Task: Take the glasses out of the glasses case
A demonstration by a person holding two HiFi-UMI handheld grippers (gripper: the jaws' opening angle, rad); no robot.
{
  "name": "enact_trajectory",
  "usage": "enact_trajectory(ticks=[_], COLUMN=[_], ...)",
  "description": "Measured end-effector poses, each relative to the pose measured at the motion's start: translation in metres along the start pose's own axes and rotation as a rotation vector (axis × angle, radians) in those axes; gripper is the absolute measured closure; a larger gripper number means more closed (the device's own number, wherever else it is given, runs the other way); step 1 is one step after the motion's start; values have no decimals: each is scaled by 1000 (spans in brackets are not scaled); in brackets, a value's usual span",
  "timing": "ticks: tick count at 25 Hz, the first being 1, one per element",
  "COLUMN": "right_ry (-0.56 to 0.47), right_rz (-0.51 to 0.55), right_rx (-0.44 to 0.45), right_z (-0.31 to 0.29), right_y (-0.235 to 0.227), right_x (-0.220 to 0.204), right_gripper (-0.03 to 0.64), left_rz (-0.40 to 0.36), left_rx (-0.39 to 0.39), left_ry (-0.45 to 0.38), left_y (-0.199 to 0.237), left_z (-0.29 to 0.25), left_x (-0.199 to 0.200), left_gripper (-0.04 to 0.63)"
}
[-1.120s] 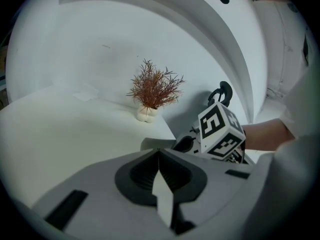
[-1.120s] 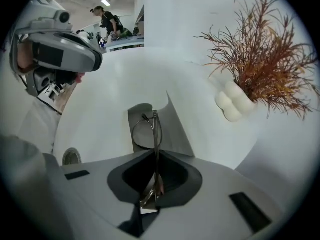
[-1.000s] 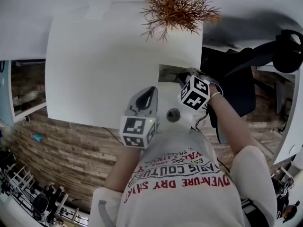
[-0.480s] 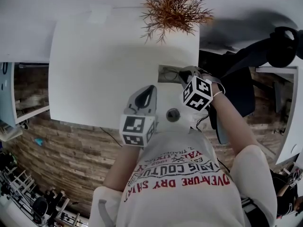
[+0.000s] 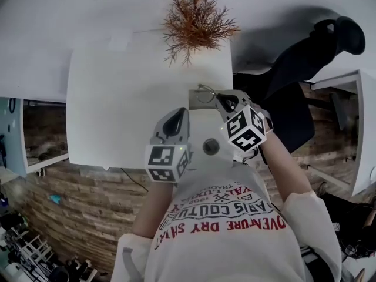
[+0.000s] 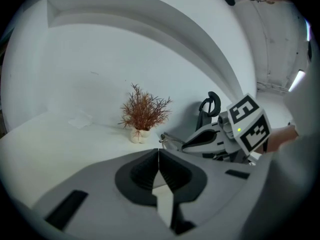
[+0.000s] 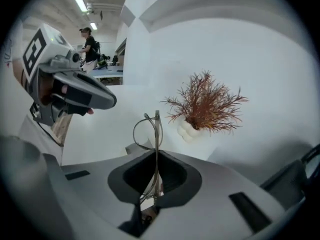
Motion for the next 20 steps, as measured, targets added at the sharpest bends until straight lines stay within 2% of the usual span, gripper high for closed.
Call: enact_trajectory(ticks=[13, 20], right_ry=[-254, -381], right_rz=[-488, -650], right_rx=[-99, -148], right_z=[76, 95], right_y=[19, 27], right_x=[-16, -25], right_gripper=[591, 591], left_rz=[-126, -172], left_rx=[-86, -122], left_ry=[-90, -117], left_y=[-35, -48], left_z=[22, 29], left_x=[37, 46], left_gripper=[588, 588])
Point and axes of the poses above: the fingertips, and each gripper's own axes: z backward along the fingers, y to its left, x out of its top, the point moved 9 cm from there along z, backward along the fingers, and after that the axes turned 8 degrees about y, right-handed, at the moved point
